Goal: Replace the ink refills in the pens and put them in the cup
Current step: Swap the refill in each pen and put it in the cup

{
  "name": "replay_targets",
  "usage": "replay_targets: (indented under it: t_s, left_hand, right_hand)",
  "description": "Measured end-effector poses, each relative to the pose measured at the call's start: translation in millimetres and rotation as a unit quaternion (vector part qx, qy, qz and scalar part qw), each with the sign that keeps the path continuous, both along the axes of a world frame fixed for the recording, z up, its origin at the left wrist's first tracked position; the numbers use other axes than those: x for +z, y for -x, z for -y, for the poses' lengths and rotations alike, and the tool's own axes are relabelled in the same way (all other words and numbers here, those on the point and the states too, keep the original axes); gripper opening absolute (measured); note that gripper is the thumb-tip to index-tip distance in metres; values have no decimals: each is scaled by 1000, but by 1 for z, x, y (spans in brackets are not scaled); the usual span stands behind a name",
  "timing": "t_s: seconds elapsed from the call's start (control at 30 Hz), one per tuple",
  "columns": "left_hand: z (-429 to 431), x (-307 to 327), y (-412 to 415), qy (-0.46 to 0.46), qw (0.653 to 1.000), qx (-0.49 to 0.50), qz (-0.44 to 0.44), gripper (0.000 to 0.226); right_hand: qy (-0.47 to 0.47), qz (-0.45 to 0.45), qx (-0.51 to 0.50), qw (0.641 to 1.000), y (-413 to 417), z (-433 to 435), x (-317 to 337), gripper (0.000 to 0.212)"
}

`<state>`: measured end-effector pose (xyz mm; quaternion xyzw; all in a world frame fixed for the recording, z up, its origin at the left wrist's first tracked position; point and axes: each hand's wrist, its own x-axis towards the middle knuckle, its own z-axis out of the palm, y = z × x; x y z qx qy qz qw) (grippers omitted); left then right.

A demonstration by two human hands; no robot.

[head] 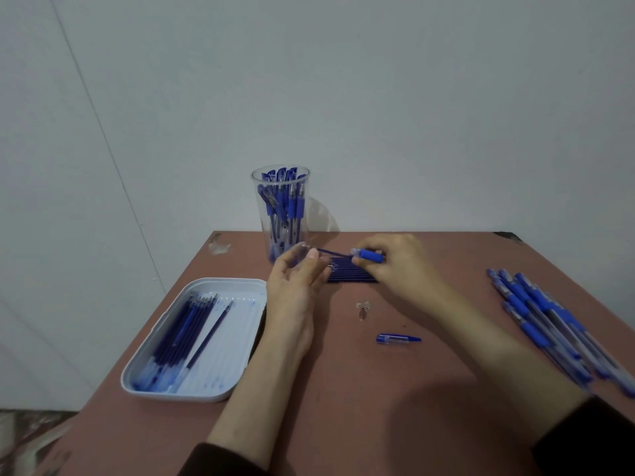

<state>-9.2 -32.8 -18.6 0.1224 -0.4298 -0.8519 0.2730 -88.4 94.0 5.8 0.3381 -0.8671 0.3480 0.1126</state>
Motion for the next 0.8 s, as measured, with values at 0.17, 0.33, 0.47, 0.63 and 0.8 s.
replay_targets:
  t_s: [0.17,0.33,0.47,0.63,0.8]
  left_hand:
    - [2,2,0,-8,999,11,34,11]
    - [4,4,0,-21,999,4,50,8]
    - [4,5,1,-42,998,3,57,13]
    - [4,6,0,-51,997,8,58,9]
    - [1,8,-5,11,998,4,57,12]
  right_hand:
    - [-96,15,-83,992,47,12,0,12]
    - [-146,73,-74,984,68,23,-6,11]
    - [-173,97,-64,978,72,23,-6,15]
    - [-177,105,-63,977,74,19,-4,25]
    - [-146,70,-59,985,55,17,-2,26]
